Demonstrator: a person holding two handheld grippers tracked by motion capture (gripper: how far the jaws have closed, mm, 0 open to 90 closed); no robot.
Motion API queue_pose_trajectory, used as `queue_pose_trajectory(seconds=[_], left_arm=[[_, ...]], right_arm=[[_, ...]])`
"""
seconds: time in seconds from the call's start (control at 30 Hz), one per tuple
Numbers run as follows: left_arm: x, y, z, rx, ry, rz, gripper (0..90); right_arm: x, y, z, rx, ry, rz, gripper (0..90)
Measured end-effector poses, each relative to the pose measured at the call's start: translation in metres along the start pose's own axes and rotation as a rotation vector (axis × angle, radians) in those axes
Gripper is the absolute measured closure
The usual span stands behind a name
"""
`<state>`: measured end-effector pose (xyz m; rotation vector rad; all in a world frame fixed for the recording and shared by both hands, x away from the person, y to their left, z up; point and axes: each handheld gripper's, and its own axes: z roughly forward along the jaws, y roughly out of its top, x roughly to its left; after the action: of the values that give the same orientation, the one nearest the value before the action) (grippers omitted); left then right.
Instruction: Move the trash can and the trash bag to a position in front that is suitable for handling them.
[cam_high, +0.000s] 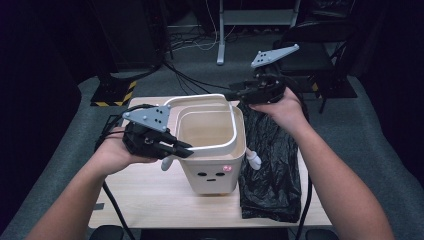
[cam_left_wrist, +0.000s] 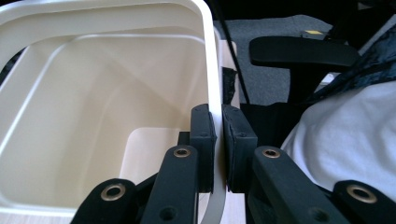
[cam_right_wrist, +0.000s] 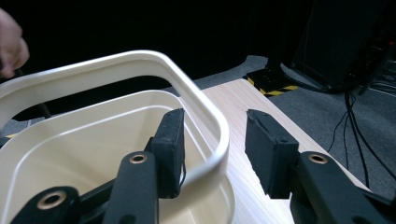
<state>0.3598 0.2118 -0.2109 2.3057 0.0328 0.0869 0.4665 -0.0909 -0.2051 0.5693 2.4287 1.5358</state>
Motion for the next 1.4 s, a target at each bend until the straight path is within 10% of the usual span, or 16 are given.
queue_pose_trajectory(seconds=[0.63,1.4], left_arm=[[0.04,-0.02,-0.014,-0.035,0.159,-0.141,83.7],[0.079,-0.041,-0.027,-0.079,0.365,-0.263,83.5]], right_arm=[[0.016,-0.052,-0.032,0.03,-0.014,-0.009,55.8],[0.062,-0.07,-0.039,0.004,0.029,-0.097,53.9]])
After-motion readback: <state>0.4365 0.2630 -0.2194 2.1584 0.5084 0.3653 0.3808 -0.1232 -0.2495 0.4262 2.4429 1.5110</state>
